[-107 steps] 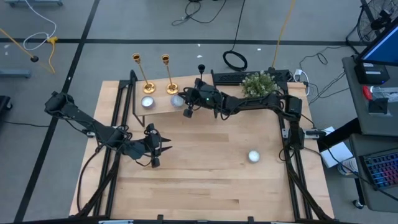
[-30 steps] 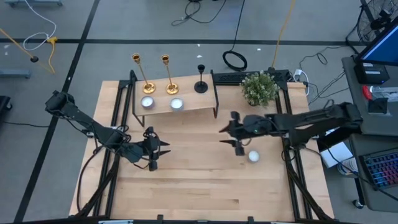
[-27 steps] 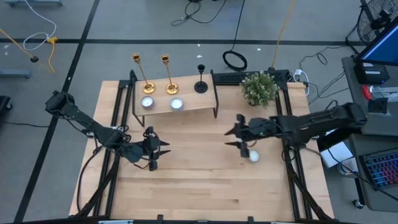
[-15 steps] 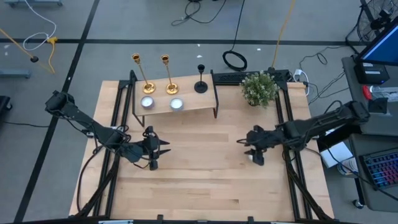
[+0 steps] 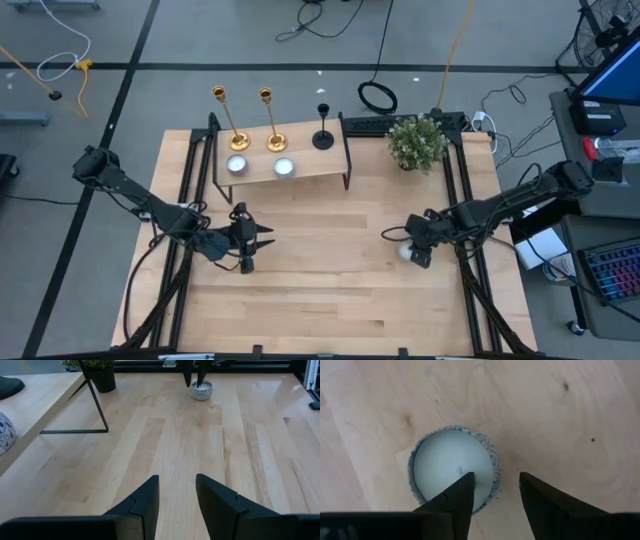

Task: Pick & Place candle stick holders
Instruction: Put the yellow and blue scented candle on the shelf

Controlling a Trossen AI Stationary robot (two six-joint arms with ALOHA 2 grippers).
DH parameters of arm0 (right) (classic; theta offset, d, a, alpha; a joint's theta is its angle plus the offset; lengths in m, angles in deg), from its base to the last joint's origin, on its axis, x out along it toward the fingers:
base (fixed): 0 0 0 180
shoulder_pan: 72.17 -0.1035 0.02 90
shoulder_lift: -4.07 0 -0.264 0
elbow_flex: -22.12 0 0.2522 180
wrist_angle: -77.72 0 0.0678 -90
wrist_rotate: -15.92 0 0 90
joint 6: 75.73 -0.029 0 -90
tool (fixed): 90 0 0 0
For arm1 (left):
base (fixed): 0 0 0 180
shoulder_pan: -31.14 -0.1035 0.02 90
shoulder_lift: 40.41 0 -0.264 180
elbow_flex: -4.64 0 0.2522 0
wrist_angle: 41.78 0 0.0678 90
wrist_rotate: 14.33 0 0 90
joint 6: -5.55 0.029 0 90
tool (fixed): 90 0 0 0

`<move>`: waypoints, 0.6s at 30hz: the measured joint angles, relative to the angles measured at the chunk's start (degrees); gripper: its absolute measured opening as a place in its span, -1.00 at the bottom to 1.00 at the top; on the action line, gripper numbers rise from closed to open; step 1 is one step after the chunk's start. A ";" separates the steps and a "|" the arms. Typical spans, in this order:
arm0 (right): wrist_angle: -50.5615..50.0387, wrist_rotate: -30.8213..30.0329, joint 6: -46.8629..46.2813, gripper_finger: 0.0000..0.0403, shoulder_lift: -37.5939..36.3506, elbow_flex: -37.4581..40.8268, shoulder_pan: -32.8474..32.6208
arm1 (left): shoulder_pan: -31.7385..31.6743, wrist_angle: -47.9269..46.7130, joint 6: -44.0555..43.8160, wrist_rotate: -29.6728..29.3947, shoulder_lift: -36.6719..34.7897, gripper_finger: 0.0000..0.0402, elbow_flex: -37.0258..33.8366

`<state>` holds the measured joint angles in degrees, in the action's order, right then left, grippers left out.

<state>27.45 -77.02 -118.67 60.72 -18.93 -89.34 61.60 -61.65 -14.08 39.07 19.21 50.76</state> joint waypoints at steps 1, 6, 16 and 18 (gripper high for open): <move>0.23 0.00 0.10 -0.26 0.01 0.13 0.00 | 0.00 0.00 0.00 0.00 0.00 -0.32 0.00; 2.69 0.20 1.51 -0.46 0.07 0.26 0.00 | 0.00 0.00 -0.02 0.00 0.00 -0.32 0.00; 4.83 -0.02 5.72 -0.95 0.20 0.44 0.04 | 0.00 -0.02 -0.04 0.00 0.00 -0.32 0.00; 6.59 -0.01 7.86 -0.97 0.24 0.52 0.04 | 0.00 -0.06 -0.04 0.00 0.00 -0.32 0.00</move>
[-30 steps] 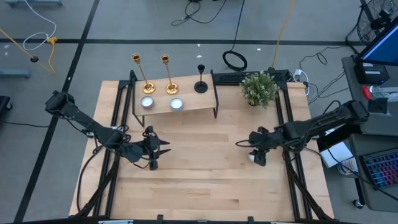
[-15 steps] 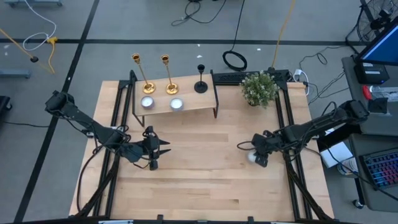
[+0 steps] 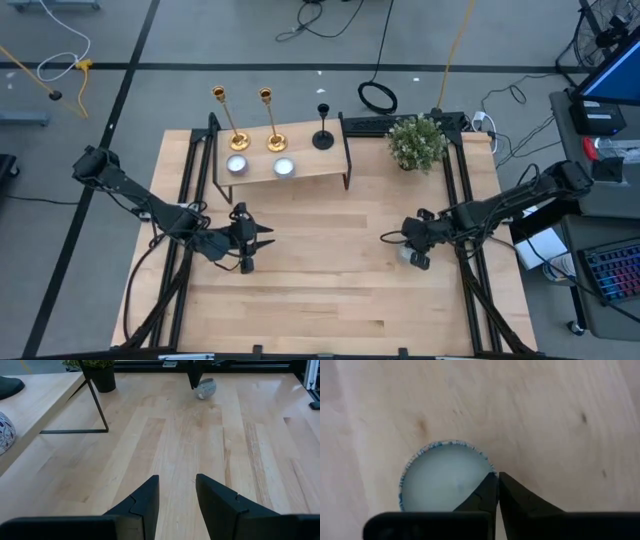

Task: Pick & Place candle stick holders
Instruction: Put the yellow and blue scented candle on the shelf

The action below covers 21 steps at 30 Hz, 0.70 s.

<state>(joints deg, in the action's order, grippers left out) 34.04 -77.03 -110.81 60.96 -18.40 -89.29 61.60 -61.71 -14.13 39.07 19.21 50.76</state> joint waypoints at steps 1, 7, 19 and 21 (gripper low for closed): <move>1.29 -0.41 0.63 -0.96 0.00 0.00 -0.04 | 0.00 0.01 0.00 0.00 0.00 -0.32 0.00; 12.36 -3.29 6.02 -0.98 0.00 0.00 -0.13 | 0.00 -0.03 0.11 0.00 0.00 -0.32 0.00; 40.61 -18.13 28.38 -0.99 3.71 -2.38 1.13 | 0.00 0.01 0.48 -1.53 -0.01 -0.32 0.00; 41.04 -18.20 31.01 -0.99 5.39 -4.11 2.06 | 0.00 0.02 0.48 -2.75 -0.02 -0.32 0.00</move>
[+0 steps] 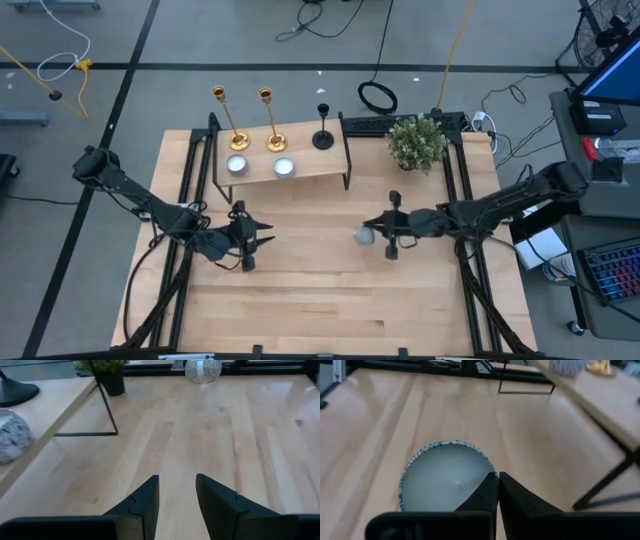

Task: Pick & Place candle stick holders
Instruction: Put the yellow and blue scented candle on the shelf

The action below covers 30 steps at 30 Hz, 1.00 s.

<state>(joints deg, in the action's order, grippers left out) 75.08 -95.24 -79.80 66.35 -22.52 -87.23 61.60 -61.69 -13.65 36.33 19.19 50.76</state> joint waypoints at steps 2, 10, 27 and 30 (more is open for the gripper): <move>0.10 0.17 2.87 -1.00 2.31 -2.48 1.03 | -0.02 0.09 0.18 -0.66 0.00 -0.32 0.00; 5.38 -10.40 13.22 -0.99 9.66 -12.44 5.70 | 0.00 0.76 1.09 -0.85 0.00 -0.32 0.00; 4.00 -10.28 22.01 -0.98 26.18 -31.73 20.79 | -0.11 4.61 4.55 -4.23 0.01 -0.32 0.02; 2.84 -10.42 20.14 -0.98 28.06 -33.02 23.88 | -0.11 4.66 4.39 -4.20 0.00 -0.32 0.02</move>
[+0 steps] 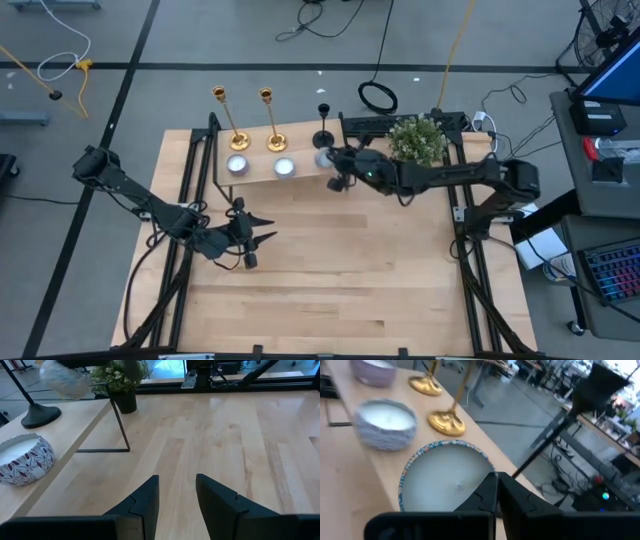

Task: Pick & Place candle stick holders
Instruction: Put the yellow and blue scented candle on the shelf

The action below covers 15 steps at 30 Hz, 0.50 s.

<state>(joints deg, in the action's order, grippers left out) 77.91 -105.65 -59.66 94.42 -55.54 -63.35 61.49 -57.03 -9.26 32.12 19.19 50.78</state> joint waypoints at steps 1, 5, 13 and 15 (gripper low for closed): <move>0.03 0.13 -0.35 -0.98 0.47 -0.09 0.82 | 0.00 -0.02 0.06 0.02 0.00 -0.32 0.00; -0.53 1.75 -2.63 -0.98 2.30 -0.09 3.85 | 0.00 -0.04 0.25 0.41 0.00 -0.32 0.00; -0.21 7.69 -4.89 -0.98 5.25 -0.15 6.85 | 0.00 -0.01 0.68 1.55 0.00 -0.32 0.00; -0.28 7.72 -4.87 -0.98 5.40 -0.15 7.14 | 0.00 0.01 0.68 1.57 0.00 -0.32 0.00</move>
<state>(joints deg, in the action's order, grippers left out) 77.64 -97.93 -64.52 99.82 -55.69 -56.22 61.49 -57.02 -8.58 33.69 19.19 50.78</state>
